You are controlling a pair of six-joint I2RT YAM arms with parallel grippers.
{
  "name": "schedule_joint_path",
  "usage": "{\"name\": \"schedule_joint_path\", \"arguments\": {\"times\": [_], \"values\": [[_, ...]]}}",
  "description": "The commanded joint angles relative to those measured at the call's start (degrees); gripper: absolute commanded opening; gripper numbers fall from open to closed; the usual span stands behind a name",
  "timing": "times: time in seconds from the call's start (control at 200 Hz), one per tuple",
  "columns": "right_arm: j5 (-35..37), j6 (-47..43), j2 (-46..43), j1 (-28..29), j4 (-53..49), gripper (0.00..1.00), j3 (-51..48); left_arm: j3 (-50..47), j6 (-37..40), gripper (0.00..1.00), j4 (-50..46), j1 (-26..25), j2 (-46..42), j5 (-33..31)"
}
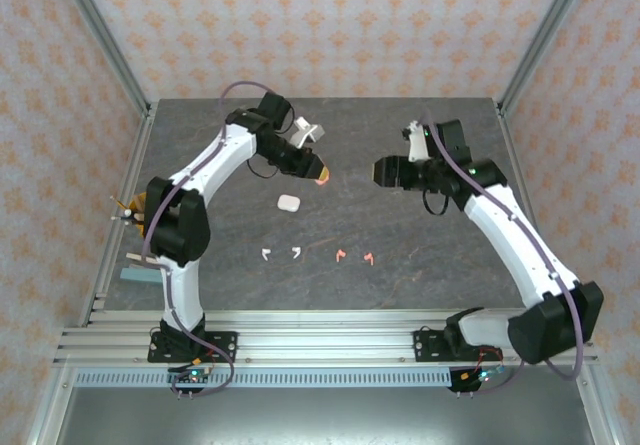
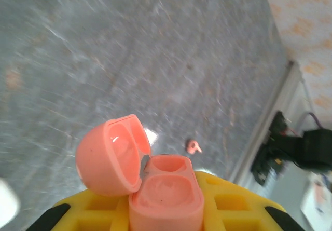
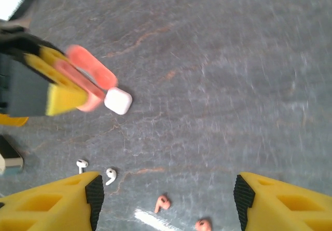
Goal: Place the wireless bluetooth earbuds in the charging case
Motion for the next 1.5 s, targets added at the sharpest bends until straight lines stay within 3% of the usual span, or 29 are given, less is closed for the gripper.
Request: {"name": "schedule_joint_path", "arguments": {"times": [0.0,0.205,0.385,0.51,0.591,0.671,0.821,0.911,1.151,1.491], "values": [[3.2,12.1,-3.4,0.2,2.6,0.69,-6.4,-3.2,-5.9,0.0,10.0,-3.5,-6.7,-14.2],[7.4,19.1,-6.8,0.6,0.9,0.69,-15.1,-11.1,-7.2,0.0,17.5,-9.0,-13.6,-30.3],[10.3,23.3,-8.9,2.0,0.9,0.68,-20.0,-20.5,-5.2,0.0,24.5,-16.4,-19.6,-59.0],[12.2,25.2,-9.4,3.8,0.7,0.68,-21.9,-27.7,-11.1,0.0,29.2,-17.4,-23.4,-64.7],[13.1,25.6,-9.4,5.1,0.3,0.68,-22.6,-35.6,-13.2,0.0,37.8,-17.5,-27.0,-63.8],[13.5,25.9,-9.5,6.0,-0.1,0.67,-23.2,-46.2,-13.2,0.0,52.2,-17.5,-32.1,-61.7],[13.2,27.6,-9.2,7.3,0.6,0.67,-24.1,-62.8,-9.8,0.0,79.9,-17.4,-38.3,-56.3],[13.5,28.8,-8.0,9.3,0.8,0.67,-23.5,-68.3,-6.9,0.0,91.4,-17.2,-39.5,-51.3],[15.3,34.2,-1.5,14.4,1.7,0.66,-19.3,-69.3,-1.3,0.0,97.1,-17.0,-40.6,-40.0],[20.5,42.2,9.4,20.5,3.3,0.66,-11.6,-69.5,1.4,0.0,99.7,-17.0,-43.8,-38.0]]}}
